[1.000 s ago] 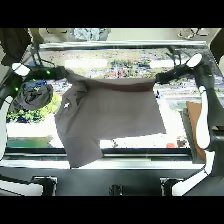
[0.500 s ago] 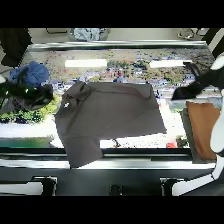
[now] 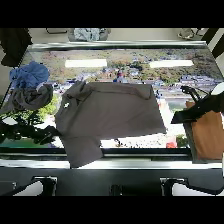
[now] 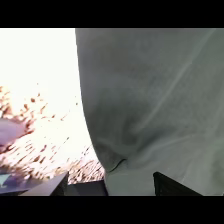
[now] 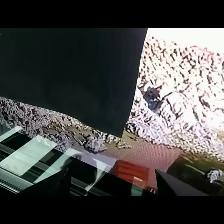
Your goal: Fold the shirts.
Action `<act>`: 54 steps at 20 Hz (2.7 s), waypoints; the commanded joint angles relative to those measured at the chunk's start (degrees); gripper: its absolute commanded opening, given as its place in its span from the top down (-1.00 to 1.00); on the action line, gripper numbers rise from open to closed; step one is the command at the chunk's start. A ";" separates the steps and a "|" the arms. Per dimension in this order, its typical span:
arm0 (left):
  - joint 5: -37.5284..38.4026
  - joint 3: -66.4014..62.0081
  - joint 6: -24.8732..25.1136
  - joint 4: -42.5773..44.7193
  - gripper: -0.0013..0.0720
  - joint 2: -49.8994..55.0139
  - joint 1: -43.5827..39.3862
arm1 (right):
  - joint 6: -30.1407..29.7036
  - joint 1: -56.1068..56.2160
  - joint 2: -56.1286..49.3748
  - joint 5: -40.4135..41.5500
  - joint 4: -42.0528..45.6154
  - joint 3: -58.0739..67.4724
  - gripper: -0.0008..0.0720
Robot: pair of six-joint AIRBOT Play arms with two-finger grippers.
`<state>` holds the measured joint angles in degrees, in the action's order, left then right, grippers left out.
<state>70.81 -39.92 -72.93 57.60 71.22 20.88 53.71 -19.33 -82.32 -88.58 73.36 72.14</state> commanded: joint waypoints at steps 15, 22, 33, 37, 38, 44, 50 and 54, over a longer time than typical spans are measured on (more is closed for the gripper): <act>-7.26 3.50 -2.84 -2.12 0.87 0.76 -4.96 | 1.38 -0.04 -4.09 16.94 -13.25 -16.76 -0.86; -6.97 3.13 -0.94 -2.12 0.87 0.59 -4.90 | 4.59 -0.04 -5.95 20.33 -13.33 -16.74 0.81; -1.57 -43.82 -0.79 -1.86 0.88 -17.14 -4.90 | -12.04 -0.07 19.74 21.03 -13.68 13.11 0.82; -9.57 -68.39 -3.74 -1.49 0.88 -24.61 -4.90 | -15.63 -0.07 36.15 31.87 -12.02 30.16 0.82; -11.93 -71.52 -3.54 -1.46 0.88 -26.60 -4.90 | -16.00 -0.07 39.87 34.18 -12.00 31.74 0.82; -15.61 -73.40 -4.22 1.27 0.88 -33.42 -4.90 | -8.07 -0.07 48.87 30.75 -1.84 32.26 0.82; -9.51 -73.40 -6.60 3.50 0.88 -27.96 -4.90 | -7.15 -0.07 43.30 20.39 -0.44 32.26 0.82; 4.42 -72.28 -5.35 3.48 0.88 -16.02 -4.92 | -7.72 -0.04 27.34 2.21 -1.11 32.24 0.82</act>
<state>65.28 -112.90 -79.15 60.38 47.99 15.97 46.13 -19.38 -45.54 -72.97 71.81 104.31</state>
